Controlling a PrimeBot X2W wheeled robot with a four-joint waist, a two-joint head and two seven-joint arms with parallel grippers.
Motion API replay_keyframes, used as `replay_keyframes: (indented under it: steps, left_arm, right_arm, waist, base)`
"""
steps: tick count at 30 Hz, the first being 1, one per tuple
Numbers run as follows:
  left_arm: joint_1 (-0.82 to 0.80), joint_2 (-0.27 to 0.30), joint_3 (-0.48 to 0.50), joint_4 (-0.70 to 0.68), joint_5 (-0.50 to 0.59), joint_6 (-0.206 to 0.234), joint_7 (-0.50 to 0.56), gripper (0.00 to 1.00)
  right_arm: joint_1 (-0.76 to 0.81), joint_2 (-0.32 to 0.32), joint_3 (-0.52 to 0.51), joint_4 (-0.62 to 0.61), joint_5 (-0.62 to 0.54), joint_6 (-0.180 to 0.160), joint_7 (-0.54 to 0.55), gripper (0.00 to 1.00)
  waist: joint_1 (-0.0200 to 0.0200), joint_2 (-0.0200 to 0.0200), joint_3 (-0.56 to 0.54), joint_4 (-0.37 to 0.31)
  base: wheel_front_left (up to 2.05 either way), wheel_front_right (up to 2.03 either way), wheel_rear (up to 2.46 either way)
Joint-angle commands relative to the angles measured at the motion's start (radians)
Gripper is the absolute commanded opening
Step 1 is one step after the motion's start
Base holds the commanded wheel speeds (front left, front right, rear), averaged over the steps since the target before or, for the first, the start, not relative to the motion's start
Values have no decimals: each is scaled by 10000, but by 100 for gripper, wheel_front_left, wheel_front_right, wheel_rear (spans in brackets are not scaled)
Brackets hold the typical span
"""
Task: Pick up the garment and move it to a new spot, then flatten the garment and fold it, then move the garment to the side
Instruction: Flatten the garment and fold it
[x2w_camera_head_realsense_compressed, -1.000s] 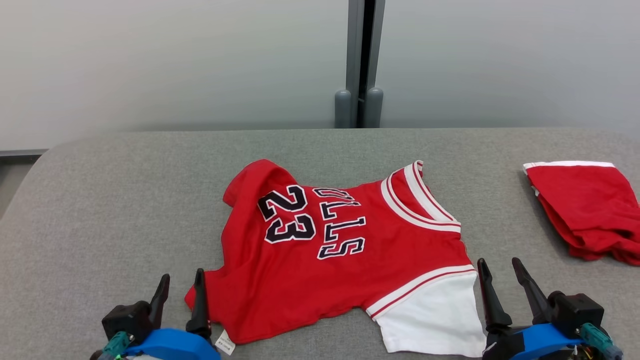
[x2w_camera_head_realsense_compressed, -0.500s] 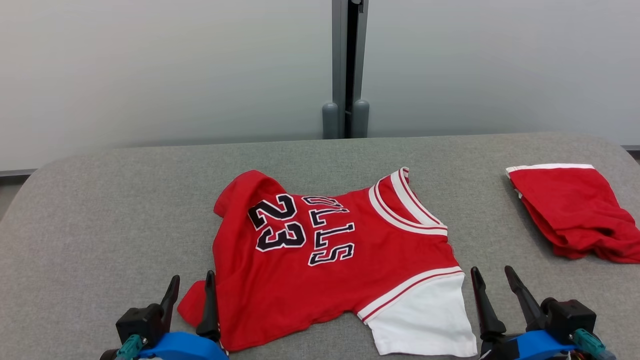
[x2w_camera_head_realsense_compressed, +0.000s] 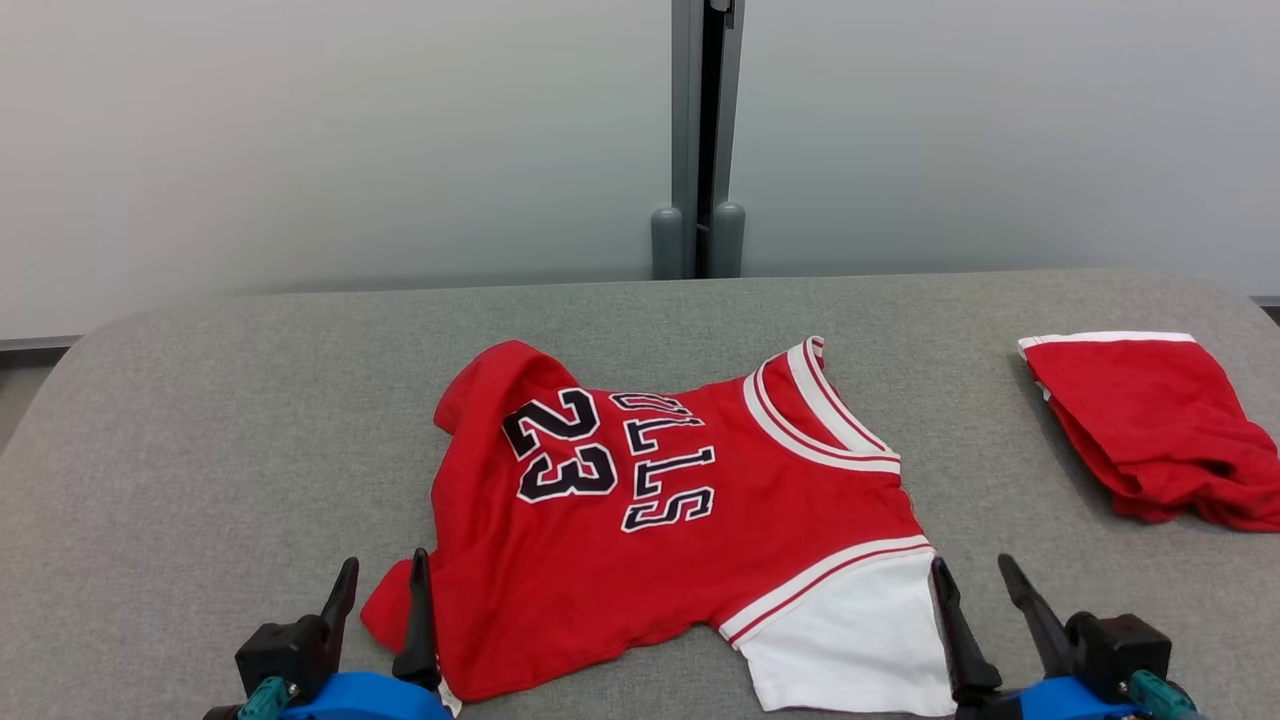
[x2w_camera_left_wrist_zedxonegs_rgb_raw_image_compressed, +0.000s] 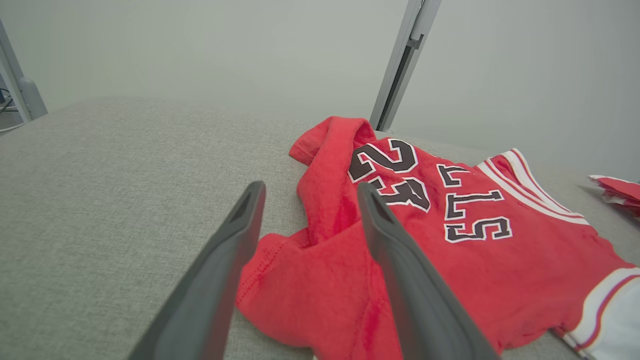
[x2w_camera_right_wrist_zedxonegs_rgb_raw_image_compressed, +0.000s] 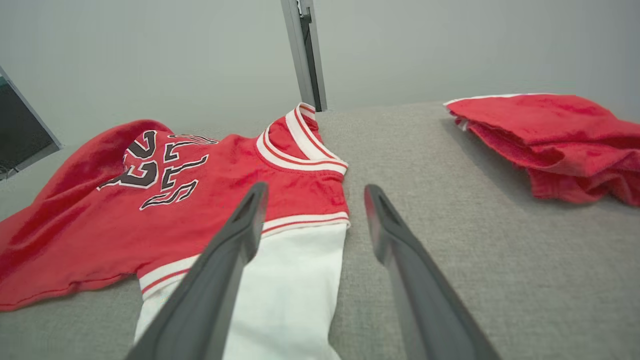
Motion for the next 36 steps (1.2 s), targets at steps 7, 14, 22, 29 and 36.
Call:
replay_keyframes:
  steps: [7, 14, 22, 29, 36]
  left_arm:
    - [136, -30, 98, 143, 167, -51, -43, 100]
    - [248, 15, 255, 151, 179, -9, -44, 100]
    - [394, 102, 439, 250, 17, 71, 69, 100]
    - [717, 115, 308, 441, -592, -174, 1398, 100]
    - [537, -173, 548, 651, -1473, -459, 2158, 100]
  right_arm:
    - [557, -11, 106, 969, -215, 1, 935, 100]
    - [161, -12, 121, 1909, -316, 1, 1198, 100]
    - [-342, -9, 681, 2500, -5, 1, 927, 0]
    - [-573, -17, -520, 1719, -307, 1, 389, 0]
    - [-468, -17, -994, 1239, -523, 1, 624, 0]
  waist:
    - [0, 0, 80, 102]
    - [0, 0, 176, 203]
    - [0, 0, 208, 260]
    - [0, 0, 306, 101]
    - [0, 0, 468, 47]
  base:
    - [0, 0, 0]
    - [0, 0, 0]
    - [0, 0, 0]
    - [0, 0, 0]
    - [0, 0, 0]
